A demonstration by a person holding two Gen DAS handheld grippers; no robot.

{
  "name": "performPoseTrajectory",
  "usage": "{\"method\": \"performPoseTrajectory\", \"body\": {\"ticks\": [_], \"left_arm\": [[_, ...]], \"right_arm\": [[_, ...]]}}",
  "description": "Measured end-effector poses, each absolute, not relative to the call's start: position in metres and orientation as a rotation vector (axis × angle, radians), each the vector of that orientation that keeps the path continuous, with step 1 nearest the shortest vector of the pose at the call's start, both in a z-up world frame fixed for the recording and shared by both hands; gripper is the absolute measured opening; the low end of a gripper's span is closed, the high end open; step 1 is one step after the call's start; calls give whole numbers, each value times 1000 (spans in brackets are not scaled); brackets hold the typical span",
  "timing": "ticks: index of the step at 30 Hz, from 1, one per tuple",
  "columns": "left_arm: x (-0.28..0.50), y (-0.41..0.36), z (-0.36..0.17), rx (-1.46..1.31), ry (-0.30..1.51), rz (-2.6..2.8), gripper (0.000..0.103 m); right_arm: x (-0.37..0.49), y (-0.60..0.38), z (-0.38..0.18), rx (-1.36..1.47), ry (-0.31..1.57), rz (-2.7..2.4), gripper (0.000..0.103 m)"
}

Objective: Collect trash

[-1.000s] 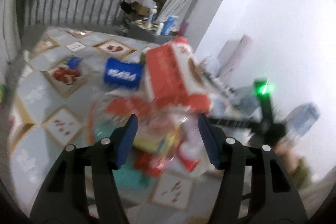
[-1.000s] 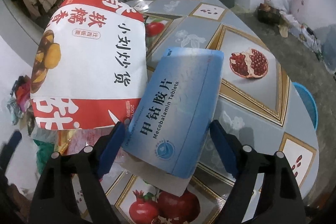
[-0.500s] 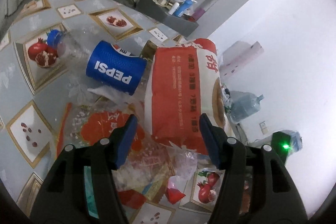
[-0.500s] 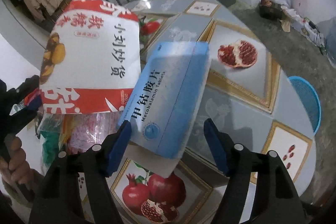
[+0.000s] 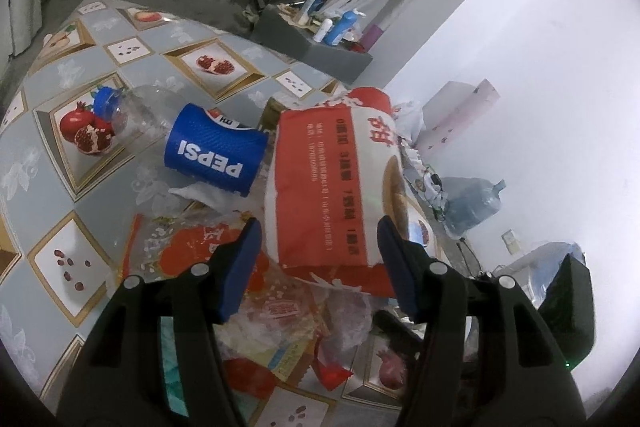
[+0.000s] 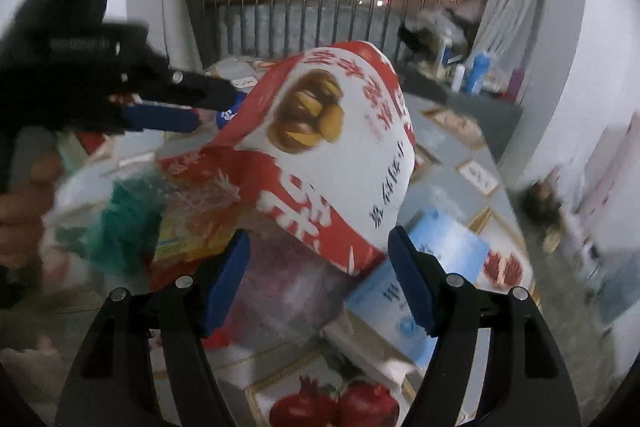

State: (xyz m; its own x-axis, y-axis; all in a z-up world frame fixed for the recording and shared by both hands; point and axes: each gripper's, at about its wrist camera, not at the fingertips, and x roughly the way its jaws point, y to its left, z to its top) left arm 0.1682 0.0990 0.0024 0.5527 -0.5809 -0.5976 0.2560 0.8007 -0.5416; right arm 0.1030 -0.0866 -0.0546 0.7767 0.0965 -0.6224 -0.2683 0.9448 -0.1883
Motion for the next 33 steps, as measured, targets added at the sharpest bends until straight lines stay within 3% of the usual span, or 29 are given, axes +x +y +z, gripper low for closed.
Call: {"method": "performPoseTrajectory", "body": {"ticks": [2, 7, 12, 16, 23, 33], "left_arm": [[165, 99, 5, -417, 839, -523, 54], [159, 103, 10, -406, 801, -541, 54], [148, 110, 18, -389, 754, -534, 54], [141, 114, 24, -380, 727, -531, 54], [129, 110, 36, -345, 688, -555, 54], [119, 74, 37, -283, 708, -634, 54]], "right_arm": [[107, -81, -52, -319, 623, 143, 68], [107, -68, -52, -384, 572, 55, 44], [106, -69, -43, -369, 502, -10, 8], [101, -82, -26, -299, 437, -25, 4], [109, -161, 16, 151, 400, 89, 3], [101, -260, 26, 566, 347, 216, 3]]}}
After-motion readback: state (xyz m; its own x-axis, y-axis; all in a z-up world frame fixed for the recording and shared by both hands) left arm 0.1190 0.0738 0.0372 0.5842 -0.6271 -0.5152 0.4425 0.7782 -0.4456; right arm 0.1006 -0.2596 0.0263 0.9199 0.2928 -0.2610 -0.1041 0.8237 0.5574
